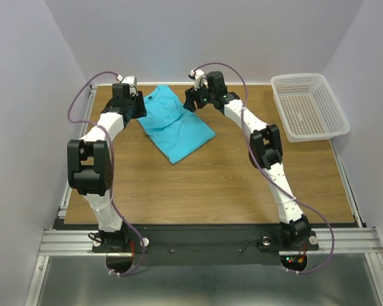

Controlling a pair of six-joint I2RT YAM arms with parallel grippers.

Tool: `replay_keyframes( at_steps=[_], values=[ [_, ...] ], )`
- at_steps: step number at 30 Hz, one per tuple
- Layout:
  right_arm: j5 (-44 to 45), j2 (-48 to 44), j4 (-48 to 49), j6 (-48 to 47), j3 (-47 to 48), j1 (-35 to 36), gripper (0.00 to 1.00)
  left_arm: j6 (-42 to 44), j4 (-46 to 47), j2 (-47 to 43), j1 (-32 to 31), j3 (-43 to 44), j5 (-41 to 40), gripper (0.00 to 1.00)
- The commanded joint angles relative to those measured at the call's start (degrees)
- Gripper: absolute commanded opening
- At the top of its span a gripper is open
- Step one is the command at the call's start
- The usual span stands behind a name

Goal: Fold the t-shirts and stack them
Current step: Fold the tshirt

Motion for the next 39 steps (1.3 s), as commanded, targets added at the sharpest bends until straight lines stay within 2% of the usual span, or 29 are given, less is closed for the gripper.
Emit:
replay_keyframes(
  at_steps=[1,2,3,5,8,9,11,15,21,25,32,39],
  values=[
    [-0.64,-7.99,3.29,2.34,-1.62,-0.38,0.71,-1.04,1.84,-6.1,1.48,2.27,-2.61,0.54],
    [-2.66,-9.48,3.2,1.91,-3.47,-0.73,0.71,-0.86,1.85,-7.16,1.74,1.66,-2.17,0.54],
    [-9.12,-12.54,3.2,1.12,-5.84,-1.17,0.71,-0.68,1.85,-9.43,1.92,-0.7,-0.86,0.54],
    [-15.92,-16.42,3.11,-2.38,-14.88,-2.4,0.68,-0.33,4.74,-12.43,2.36,-4.39,2.3,0.53],
    [-19.55,-24.76,3.02,-7.56,-29.2,-2.75,0.66,-0.59,7.55,-17.44,2.45,-12.39,12.57,0.51],
    [-19.12,-27.13,3.02,-8.37,-32.37,-2.75,0.66,-0.68,7.65,-18.67,2.36,-15.37,18.69,0.5],
    [-14.24,-31.8,3.02,-7.16,-39.82,-2.75,0.66,-3.49,7.73,-19.91,1.84,-18.55,22.68,0.48],
    [-4.46,-34.8,2.41,0.31,-46.36,-3.8,0.71,-9.81,9.48,-25.17,-0.01,-29.25,23.49,0.47],
    [3.28,-33.84,2.41,9.18,-49.63,-5.21,0.74,-18.25,16.69,-30.8,-1.33,-39.99,25.34,0.47],
    [6.9,-32.52,2.5,14.55,-49.01,-5.83,0.73,-20.28,18.81,-34.67,-2.47,-45.54,25.26,0.48],
    [1.02,-28.75,2.15,19.91,-48.49,-6.18,0.63,-25.11,21.88,-33.98,-3.26,-49.5,24.99,0.48],
    [-1.8,-26.02,1.62,21.42,-46.91,-6.18,0.61,-28.8,26.01,-30.03,-5.45,-49.59,23.5,0.48]
  ],
)
